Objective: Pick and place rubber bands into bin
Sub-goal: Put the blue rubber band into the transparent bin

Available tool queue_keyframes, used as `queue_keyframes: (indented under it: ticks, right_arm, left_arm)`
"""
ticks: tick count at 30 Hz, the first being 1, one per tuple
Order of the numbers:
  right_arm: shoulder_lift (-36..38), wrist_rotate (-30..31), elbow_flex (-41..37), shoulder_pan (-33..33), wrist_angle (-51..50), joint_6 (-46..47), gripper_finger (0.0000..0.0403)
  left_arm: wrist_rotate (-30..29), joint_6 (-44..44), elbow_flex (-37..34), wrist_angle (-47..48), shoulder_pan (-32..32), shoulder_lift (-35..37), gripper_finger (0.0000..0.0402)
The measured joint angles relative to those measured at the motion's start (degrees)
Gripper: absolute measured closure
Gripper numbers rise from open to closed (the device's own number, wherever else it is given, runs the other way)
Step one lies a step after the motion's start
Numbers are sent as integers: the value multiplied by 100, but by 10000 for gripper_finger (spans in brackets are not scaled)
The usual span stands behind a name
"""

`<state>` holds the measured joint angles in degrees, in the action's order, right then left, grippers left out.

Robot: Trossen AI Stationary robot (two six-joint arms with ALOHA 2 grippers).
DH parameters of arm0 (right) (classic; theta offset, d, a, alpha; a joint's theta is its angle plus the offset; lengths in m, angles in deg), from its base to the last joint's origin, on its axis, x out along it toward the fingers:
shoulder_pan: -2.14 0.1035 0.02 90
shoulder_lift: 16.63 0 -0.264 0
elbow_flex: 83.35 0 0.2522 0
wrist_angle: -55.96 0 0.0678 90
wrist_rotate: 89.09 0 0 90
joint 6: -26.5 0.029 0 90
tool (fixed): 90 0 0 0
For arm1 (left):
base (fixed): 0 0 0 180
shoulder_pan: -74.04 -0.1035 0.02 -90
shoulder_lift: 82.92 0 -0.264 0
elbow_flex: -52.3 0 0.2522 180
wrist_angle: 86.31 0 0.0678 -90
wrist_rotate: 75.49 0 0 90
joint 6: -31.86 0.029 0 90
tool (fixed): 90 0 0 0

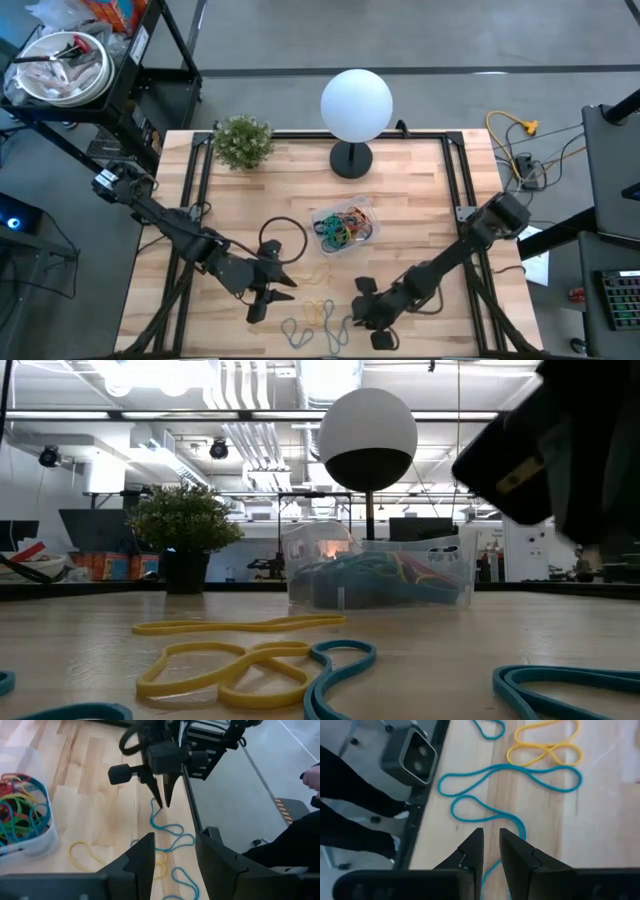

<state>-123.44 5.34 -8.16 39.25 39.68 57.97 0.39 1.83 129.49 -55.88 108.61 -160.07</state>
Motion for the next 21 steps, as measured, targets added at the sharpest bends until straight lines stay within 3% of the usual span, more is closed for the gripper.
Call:
queue_keyframes:
  ticks: [8,21]
  right_arm:
    - [-678,264,594,-4,-483,-26,337]
    - [-799,324,779,-4,-850,305,257]
  left_arm:
    - [-166,-267,-69,2,170,-4,277]
    - [-334,-285,-108,5,299,-44,277]
